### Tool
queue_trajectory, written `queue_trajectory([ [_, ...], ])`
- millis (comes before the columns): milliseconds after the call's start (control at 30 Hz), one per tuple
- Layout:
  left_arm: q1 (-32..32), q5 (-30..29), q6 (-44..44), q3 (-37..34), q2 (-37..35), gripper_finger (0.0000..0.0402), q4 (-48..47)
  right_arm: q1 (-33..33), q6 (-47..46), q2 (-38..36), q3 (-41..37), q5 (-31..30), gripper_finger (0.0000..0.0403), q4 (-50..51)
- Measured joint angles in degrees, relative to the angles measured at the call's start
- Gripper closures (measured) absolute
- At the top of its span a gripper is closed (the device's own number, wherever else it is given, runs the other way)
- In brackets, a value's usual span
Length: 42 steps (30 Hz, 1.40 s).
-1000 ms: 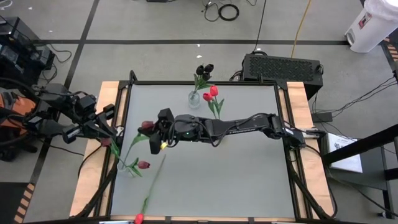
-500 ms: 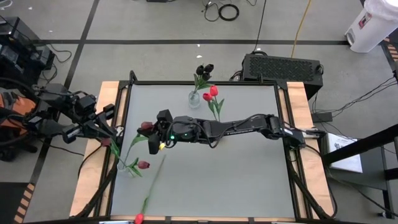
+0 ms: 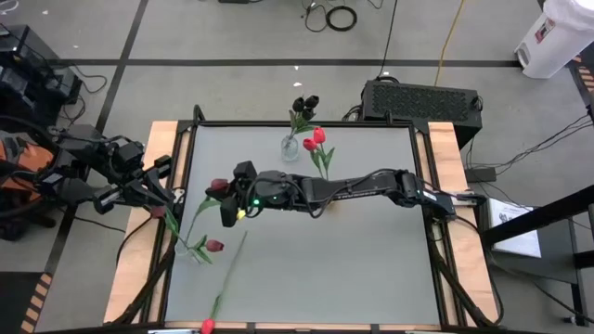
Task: Sort flowers into vase by color
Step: Put the red tulip into the bottom transparent bin
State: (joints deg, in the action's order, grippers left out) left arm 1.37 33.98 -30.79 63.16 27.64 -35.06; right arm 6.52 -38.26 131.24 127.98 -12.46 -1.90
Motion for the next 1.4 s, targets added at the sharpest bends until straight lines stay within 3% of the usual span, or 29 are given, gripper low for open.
queue_trajectory([
  [1400, 0.00, 0.00, 0.13, -0.02, 0.00, 0.0333, 0.02, 0.55, -2.54, 0.00, 0.00, 0.56, 0.0403, 0.61],
])
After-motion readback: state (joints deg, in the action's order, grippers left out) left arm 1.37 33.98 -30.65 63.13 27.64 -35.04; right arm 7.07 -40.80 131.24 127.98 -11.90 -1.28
